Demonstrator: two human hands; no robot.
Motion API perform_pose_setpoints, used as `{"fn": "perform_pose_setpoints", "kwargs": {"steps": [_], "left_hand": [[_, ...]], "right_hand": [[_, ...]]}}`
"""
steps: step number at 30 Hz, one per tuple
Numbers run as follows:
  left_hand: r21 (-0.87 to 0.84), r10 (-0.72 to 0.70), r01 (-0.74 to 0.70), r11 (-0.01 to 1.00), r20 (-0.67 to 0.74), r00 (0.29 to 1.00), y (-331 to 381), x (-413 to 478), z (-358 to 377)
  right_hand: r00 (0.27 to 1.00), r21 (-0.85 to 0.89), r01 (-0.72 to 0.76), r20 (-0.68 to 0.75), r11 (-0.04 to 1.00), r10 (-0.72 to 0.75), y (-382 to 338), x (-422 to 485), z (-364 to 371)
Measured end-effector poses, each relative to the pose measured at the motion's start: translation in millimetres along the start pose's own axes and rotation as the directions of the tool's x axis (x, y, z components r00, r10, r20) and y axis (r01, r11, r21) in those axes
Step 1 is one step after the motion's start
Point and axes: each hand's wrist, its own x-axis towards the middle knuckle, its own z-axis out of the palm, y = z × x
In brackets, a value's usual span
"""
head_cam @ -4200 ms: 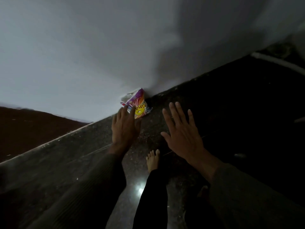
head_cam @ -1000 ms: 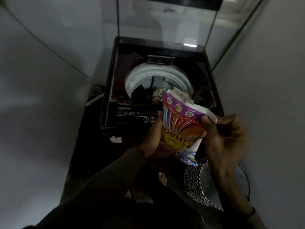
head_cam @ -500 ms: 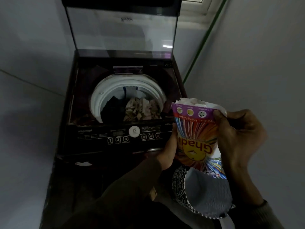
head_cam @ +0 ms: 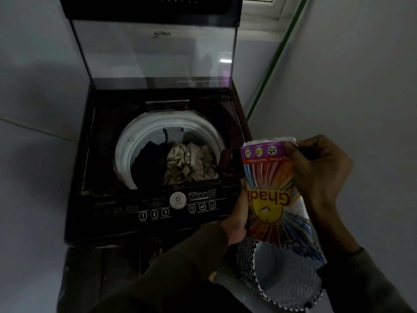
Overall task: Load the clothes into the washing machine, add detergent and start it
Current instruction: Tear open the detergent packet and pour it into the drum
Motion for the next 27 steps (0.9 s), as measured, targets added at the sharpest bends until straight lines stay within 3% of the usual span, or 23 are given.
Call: {"fn": "perform_pose_setpoints", "kwargs": {"steps": [6, 15, 27], "left_hand": [[-0.019, -0.13, 0.129, 0.991, -0.081, 0.988, 5.0, 1.8, -8.4], [-0.094, -0.281, 0.28, 0.955, 0.004, 0.96, 8.9, -5.2, -11.5], [-0.125, -0.333, 0.326, 0.937, -0.033, 0.943, 8.0, -7.2, -18.3]], "right_hand": [[1.0, -0.093, -0.019, 0.019, 0.995, 0.021, 6.5, 6.9, 17.8], [0.998, -0.173, -0.011, 0.064, 0.985, 0.022, 6.1, 15.2, 28.7], [0.993, -0.237, -0.043, 0.099, 0.971, 0.068, 14.2, 20.6, 44.3]]}}
